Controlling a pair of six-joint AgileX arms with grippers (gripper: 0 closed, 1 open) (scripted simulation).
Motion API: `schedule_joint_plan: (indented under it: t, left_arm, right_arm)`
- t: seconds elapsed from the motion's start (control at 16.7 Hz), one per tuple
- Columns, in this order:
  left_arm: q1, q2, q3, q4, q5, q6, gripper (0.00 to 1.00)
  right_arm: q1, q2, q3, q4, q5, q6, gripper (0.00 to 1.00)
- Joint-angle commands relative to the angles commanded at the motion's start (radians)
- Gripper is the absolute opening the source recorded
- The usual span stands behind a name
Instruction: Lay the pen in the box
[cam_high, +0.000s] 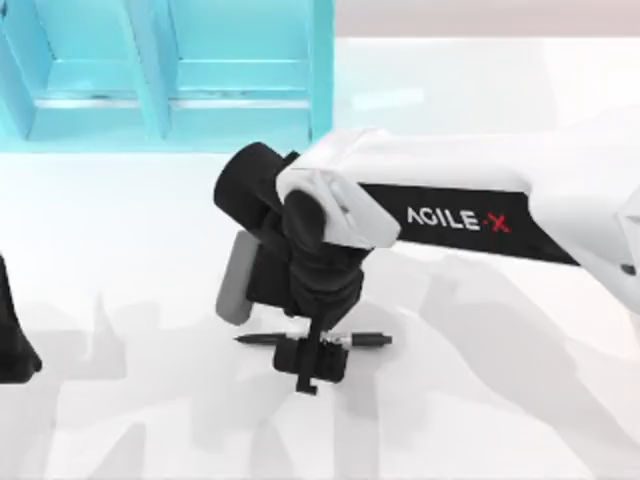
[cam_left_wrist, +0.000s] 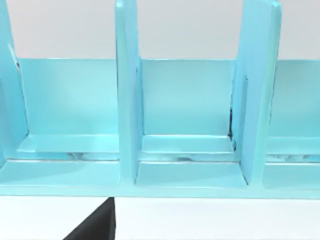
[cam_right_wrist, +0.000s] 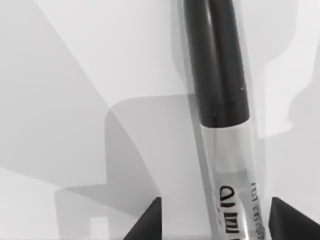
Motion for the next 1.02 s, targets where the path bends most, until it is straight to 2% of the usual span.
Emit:
schedule_joint_plan:
  t: [0.06,0.3,0.66,1.02]
  left_arm:
    - [0.0,0.0,0.0,0.0,0.0,0.0,1.0]
    - [0.0,0.0,0.0,0.0,0.0,0.0,1.0]
    - [0.0,0.0,0.0,0.0,0.0,0.0,1.0]
    - [0.0,0.0,0.0,0.0,0.0,0.0,1.0]
  right_arm:
    - [0.017,-0.084,-0.004,-0.066,-0.06,0.045,0.0]
    - [0.02,-0.097,0.062,-0.138,-0.058,0.042,0.0]
    - [0.015,-0.147,0.248,-0.392,-0.06,0.042,0.0]
    - [0.016,-0.155,0.275,-0.419,-0.061,0.044,0.0]
